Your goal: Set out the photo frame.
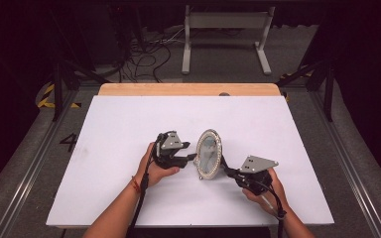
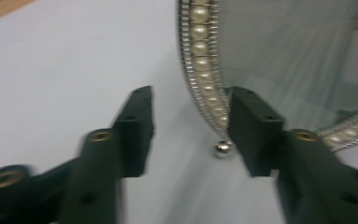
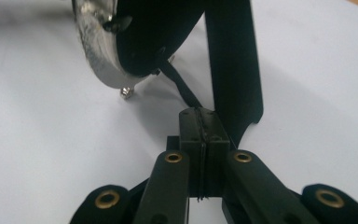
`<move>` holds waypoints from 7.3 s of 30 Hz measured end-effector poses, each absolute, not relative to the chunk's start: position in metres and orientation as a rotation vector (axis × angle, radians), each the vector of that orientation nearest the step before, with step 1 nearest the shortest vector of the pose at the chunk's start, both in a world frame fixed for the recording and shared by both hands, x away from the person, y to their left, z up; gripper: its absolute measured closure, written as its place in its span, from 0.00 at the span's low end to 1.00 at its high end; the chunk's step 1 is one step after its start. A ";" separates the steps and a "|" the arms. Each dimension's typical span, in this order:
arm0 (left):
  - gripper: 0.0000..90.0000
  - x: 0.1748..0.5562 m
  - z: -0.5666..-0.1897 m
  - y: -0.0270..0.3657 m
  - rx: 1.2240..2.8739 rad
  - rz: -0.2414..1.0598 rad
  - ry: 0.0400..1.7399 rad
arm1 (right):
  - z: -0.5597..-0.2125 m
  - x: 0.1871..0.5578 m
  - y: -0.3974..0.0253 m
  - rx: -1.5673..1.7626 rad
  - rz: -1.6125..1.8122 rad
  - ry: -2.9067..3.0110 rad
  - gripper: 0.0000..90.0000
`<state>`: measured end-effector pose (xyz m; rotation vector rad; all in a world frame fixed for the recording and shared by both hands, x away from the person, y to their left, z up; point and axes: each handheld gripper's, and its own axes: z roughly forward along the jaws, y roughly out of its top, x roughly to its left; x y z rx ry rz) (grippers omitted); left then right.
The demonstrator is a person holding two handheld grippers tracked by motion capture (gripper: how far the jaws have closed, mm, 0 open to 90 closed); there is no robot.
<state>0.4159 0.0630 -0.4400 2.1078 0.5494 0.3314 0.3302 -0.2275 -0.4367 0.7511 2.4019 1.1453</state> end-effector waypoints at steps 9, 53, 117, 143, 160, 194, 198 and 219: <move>0.83 0.443 -0.449 0.057 2.121 0.310 0.682 | -0.449 0.339 -0.217 0.791 1.118 2.389 1.00; 0.92 0.441 -0.462 0.043 2.246 0.100 0.495 | -0.454 0.357 -0.223 0.846 1.053 2.343 1.00; 0.43 0.406 -0.428 0.076 2.007 0.290 0.447 | -0.423 0.329 -0.213 0.832 1.411 2.386 0.84; 0.59 0.413 -0.435 0.054 2.098 0.100 0.327 | -0.419 0.329 -0.221 0.888 1.391 2.355 0.83; 0.71 0.396 -0.436 0.062 2.112 0.158 0.400 | -0.421 0.337 -0.227 0.963 1.379 2.295 0.68; 0.61 0.377 -0.428 0.070 2.078 0.252 0.459 | -0.418 0.334 -0.225 0.933 1.355 2.266 0.78; 0.60 0.379 -0.423 0.076 2.027 0.249 0.457 | -0.415 0.333 -0.229 0.941 1.395 2.240 0.73; 0.79 0.378 -0.421 0.083 2.025 0.249 0.461 | -0.408 0.340 -0.242 0.916 1.485 2.193 0.73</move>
